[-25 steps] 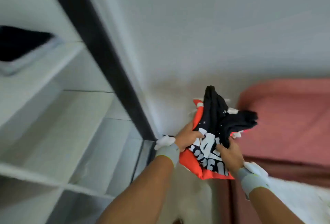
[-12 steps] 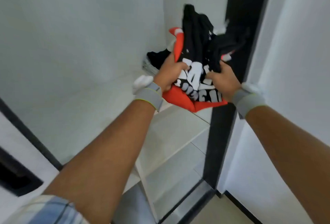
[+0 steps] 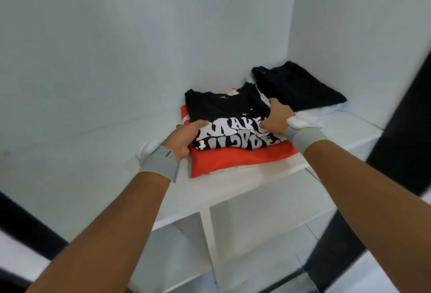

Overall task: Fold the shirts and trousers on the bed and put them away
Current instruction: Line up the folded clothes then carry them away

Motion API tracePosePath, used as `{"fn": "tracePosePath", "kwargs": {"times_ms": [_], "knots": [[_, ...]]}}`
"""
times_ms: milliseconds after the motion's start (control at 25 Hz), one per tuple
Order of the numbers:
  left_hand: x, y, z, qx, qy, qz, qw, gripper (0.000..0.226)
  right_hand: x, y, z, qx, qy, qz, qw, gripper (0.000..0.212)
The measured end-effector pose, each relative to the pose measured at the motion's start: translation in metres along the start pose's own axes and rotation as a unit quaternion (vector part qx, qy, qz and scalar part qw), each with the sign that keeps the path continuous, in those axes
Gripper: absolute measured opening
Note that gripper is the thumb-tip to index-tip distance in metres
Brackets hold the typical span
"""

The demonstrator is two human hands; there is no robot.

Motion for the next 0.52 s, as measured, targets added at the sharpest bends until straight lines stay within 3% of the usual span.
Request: {"fn": "tracePosePath", "kwargs": {"times_ms": [120,240,360,400,440,520], "knots": [[-0.017,0.008,-0.008,-0.022,0.053,-0.025,0.998,0.094,0.018,0.007,-0.022,0.019,-0.068,0.032,0.997,0.075],[-0.017,0.021,-0.010,-0.032,0.097,-0.072,0.992,0.078,0.019,0.038,-0.036,0.043,-0.094,0.042,0.994,0.062],[-0.017,0.039,-0.013,-0.081,0.116,-0.128,0.982,0.094,0.024,0.032,-0.049,0.027,-0.126,0.064,0.990,0.046],[-0.022,0.043,-0.015,-0.107,0.115,-0.192,0.969,0.097,0.032,0.027,-0.050,-0.006,-0.139,0.104,0.985,0.040],[-0.032,0.047,-0.016,-0.146,0.131,-0.297,0.935,0.095,0.043,0.020,-0.048,-0.062,-0.168,0.136,0.974,0.035],[-0.058,0.061,-0.018,-0.160,0.266,-0.516,0.799,0.085,0.066,0.016,-0.039,-0.151,-0.269,0.138,0.941,0.034]]}}
Point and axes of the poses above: each hand's wrist, its own z-axis away from the middle knuckle, its own y-axis out of the palm, x = y × z, the point moved 3 cm from there along -z, towards the middle knuckle, and after that the axes turned 10 degrees about y, right-handed, at the moved point
